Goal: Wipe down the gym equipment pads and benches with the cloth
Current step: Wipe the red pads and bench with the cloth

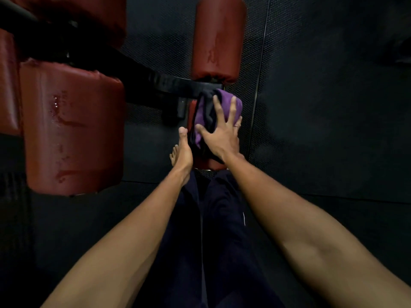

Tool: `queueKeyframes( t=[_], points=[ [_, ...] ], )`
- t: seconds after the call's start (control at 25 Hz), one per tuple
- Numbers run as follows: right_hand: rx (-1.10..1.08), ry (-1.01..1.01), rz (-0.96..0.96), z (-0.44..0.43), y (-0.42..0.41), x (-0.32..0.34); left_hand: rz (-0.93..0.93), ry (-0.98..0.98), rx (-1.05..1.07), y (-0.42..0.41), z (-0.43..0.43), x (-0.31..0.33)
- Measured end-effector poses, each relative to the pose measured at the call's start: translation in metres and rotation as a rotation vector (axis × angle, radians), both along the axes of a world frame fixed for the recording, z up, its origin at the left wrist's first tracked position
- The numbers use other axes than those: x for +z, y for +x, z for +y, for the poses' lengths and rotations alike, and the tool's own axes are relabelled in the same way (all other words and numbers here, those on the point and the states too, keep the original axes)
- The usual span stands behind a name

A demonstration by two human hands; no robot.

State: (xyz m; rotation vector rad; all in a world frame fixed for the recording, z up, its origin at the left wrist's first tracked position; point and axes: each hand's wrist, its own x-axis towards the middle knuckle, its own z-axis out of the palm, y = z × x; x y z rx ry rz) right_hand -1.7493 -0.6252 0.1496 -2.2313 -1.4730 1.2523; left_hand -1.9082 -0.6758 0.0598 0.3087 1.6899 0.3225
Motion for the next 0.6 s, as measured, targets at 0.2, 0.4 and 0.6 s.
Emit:
queueKeyframes(
  t=[0.2,0.4,0.6],
  points=[
    [-0.013,-0.008,0.027,-0.083,-0.001,0.005,-0.186,-0.031,-0.078,0.001,0.020,0.069],
    [0.389,0.145,-0.162,-0.109,-0.018,0.009,-0.031,-0.087,-0.105,-0.008,-0.007,-0.007],
    [0.347,0.130,-0.135,-0.033,0.005,0.002,0.041,0.005,-0.217,0.011,-0.004,0.020]
  ],
)
